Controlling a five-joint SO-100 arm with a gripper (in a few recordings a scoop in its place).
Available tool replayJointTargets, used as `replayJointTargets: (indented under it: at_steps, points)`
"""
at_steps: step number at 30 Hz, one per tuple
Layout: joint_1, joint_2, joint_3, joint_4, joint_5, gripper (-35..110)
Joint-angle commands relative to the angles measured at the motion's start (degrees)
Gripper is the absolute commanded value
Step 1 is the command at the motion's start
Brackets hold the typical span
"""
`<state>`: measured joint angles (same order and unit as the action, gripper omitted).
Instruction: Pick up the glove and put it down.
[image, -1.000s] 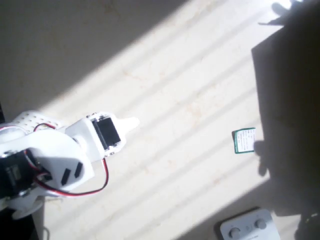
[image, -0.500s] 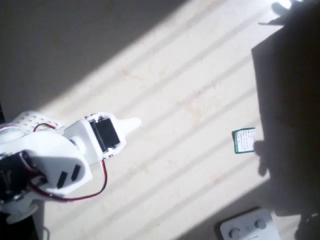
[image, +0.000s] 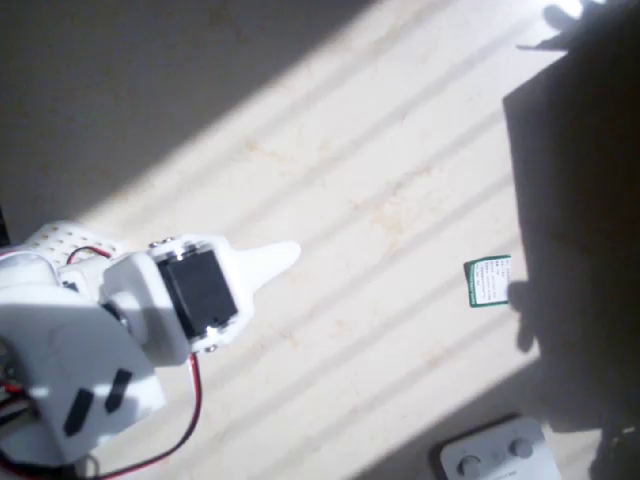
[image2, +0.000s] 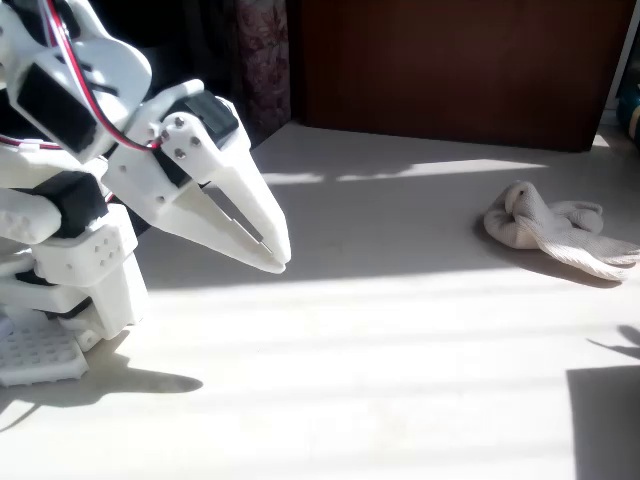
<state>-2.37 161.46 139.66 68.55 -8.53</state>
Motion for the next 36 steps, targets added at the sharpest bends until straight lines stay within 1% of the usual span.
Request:
replayJointTargets:
  at_steps: [1, 4, 15, 28, 36]
  points:
    - [-0.35, -13.97, -15.47, -0.88, -0.26, 0]
    - [-2.64, -26.02, -26.98, -0.88, -0.26, 0]
    - [-19.51, -65.21, -61.79, -0.88, 0.44, 0]
    - [-28.21, -102.92, -99.76, -0.88, 0.53, 0]
    - [-31.29, -120.76, -114.96, -0.79, 0.53, 0]
